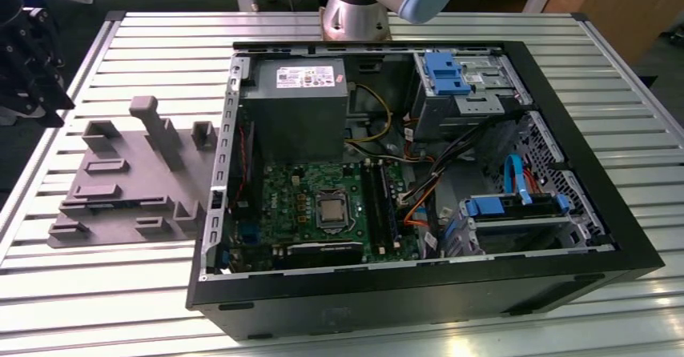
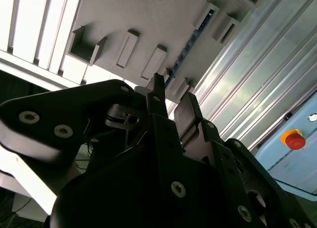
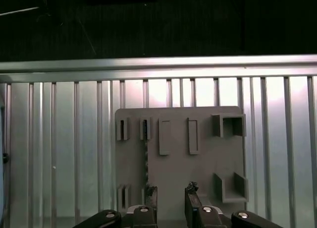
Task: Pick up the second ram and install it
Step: 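Pick up the second ram and move it above second insertion slot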
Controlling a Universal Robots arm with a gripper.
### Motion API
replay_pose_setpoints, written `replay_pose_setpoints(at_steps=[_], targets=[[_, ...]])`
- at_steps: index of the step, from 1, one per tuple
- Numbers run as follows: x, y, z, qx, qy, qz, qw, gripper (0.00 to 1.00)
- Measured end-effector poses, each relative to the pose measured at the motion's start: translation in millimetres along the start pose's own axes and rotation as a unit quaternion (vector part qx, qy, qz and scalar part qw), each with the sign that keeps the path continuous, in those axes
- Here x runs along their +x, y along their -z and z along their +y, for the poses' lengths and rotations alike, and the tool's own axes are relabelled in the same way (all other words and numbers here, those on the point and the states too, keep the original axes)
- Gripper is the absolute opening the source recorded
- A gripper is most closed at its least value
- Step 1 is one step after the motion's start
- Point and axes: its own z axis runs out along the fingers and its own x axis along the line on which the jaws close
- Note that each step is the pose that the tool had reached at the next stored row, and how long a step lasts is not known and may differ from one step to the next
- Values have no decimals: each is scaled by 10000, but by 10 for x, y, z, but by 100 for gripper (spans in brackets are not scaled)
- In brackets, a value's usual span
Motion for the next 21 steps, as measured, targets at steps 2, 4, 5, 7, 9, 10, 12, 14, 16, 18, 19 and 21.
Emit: replay_pose_setpoints(at_steps=[2, 4, 5, 7, 9, 10, 12, 14, 16, 18, 19, 21], targets=[[1, -17, 0, 0, 0, -3, 10000, 36], [1, -32, 0, -1, 0, -6, 10000, 36], [1, -39, 0, 0, 0, -7, 10000, 36], [1, -50, 0, -1, 0, -7, 10000, 36], [1, -60, -1, -1, 0, -8, 10000, 36], [1, -64, 0, -1, 0, -9, 10000, 36], [1, -70, -1, -1, 0, -11, 10000, 36], [1, -77, -1, -1, 0, -13, 10000, 36], [0, -85, -1, 0, 0, -15, 10000, 36], [0, -93, -1, -1, 0, -14, 10000, 36], [0, -98, -1, -1, 0, -15, 10000, 36], [0, -106, -2, -1, 0, -15, 10000, 36]])
